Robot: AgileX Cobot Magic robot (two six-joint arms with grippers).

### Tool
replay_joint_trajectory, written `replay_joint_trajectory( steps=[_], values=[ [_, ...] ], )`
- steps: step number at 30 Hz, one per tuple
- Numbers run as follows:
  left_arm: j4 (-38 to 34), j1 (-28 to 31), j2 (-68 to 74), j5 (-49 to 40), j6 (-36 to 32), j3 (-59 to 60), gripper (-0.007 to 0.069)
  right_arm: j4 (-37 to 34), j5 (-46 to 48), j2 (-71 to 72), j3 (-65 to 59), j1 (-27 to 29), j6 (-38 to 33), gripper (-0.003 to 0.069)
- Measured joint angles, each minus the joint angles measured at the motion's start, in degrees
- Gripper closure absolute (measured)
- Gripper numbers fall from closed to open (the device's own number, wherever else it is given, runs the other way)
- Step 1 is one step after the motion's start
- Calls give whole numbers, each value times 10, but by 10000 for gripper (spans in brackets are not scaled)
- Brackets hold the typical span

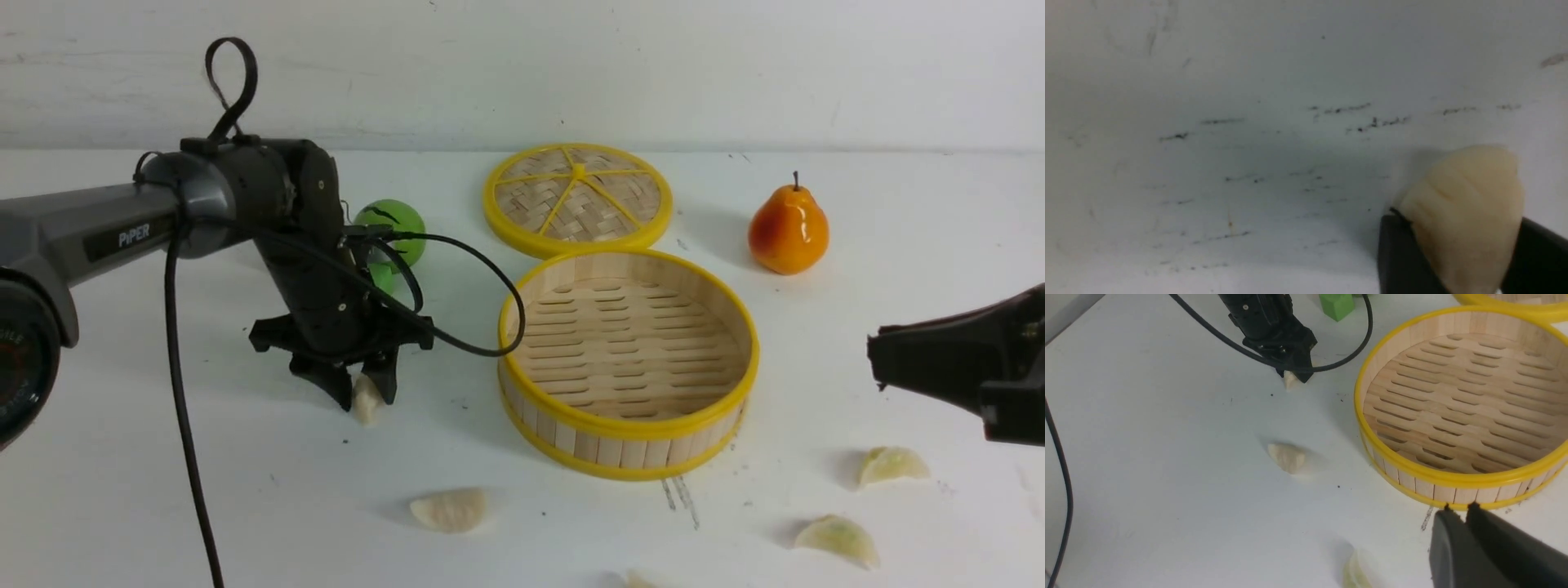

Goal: Put the dumplings into the steamer on the white table.
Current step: 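Reach for and grasp a dumpling on the table with the left gripper, then place the dumpling into the bamboo steamer basket with the left gripper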

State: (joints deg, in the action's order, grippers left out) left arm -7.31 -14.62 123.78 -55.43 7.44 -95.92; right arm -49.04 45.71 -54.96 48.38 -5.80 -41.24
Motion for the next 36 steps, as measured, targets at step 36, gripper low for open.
replay_joint_trajectory(
  steps=[36],
  values=[
    [118,-251,186,110,182,-377,396,154,63,217,0,0,97,582]
  ],
)
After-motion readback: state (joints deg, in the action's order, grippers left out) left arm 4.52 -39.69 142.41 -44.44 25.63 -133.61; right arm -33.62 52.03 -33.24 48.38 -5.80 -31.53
